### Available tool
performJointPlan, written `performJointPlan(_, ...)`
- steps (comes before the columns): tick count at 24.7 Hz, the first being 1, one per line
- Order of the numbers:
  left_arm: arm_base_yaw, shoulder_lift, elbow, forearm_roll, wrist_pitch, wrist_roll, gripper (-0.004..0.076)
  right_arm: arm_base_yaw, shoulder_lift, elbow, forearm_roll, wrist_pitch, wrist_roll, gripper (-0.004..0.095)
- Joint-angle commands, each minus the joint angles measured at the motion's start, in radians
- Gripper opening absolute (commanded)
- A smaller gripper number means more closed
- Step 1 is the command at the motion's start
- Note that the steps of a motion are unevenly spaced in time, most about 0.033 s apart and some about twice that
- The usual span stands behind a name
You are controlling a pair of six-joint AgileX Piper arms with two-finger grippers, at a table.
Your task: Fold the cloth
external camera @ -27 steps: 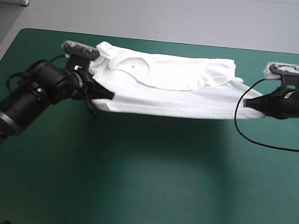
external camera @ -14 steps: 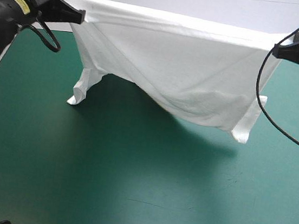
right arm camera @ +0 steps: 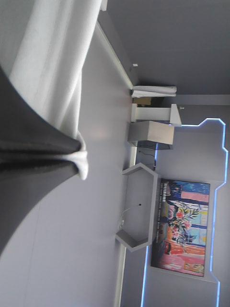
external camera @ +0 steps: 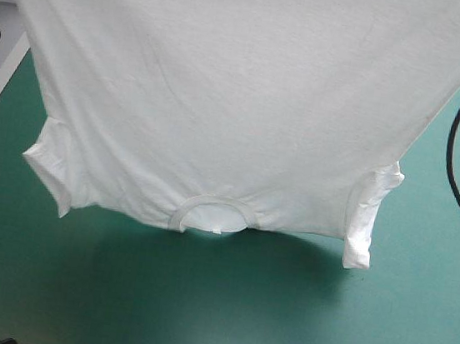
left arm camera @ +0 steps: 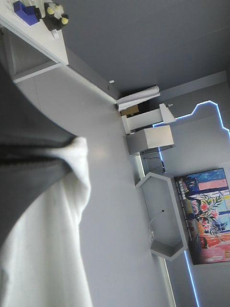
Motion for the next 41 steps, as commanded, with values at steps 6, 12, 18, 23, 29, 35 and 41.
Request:
performJointPlan(6,-0.002,-0.04,-0.039,-0.029,-0.032,0.071,-0.0008,-0.002,-0.017,-0.049,0.008,-0.1,-0.019,-0.0018)
performJointPlan(12,0.002,0.097,-0.039,-0.018,-0.211,0.056,-0.0008,-0.002,0.164,-0.049,0.133,-0.283,-0.054,-0.0019)
performJointPlan(18,0.168,0.297,-0.039,-0.258,-0.449,-0.022,-0.0008,-0.002,0.385,-0.051,0.363,-0.577,-0.18,-0.0018)
performJointPlan(23,0.302,0.294,-0.07,-0.408,-0.533,0.0,-0.0008,-0.002,0.395,-0.114,0.445,-0.7,-0.301,-0.0018)
performJointPlan(29,0.309,0.272,-0.111,-0.415,-0.548,0.183,-0.0008,-0.002,0.393,-0.223,0.445,-0.687,-0.317,-0.0019)
performJointPlan(35,0.311,0.315,-0.052,-0.421,-0.474,0.183,-0.0008,-0.004,0.444,-0.219,0.316,-0.45,-0.229,-0.0019)
performJointPlan(41,0.309,0.427,0.103,-0.476,-0.281,0.176,-0.0008,-0.004,0.678,-0.219,0.136,-0.04,0.0,-0.0019)
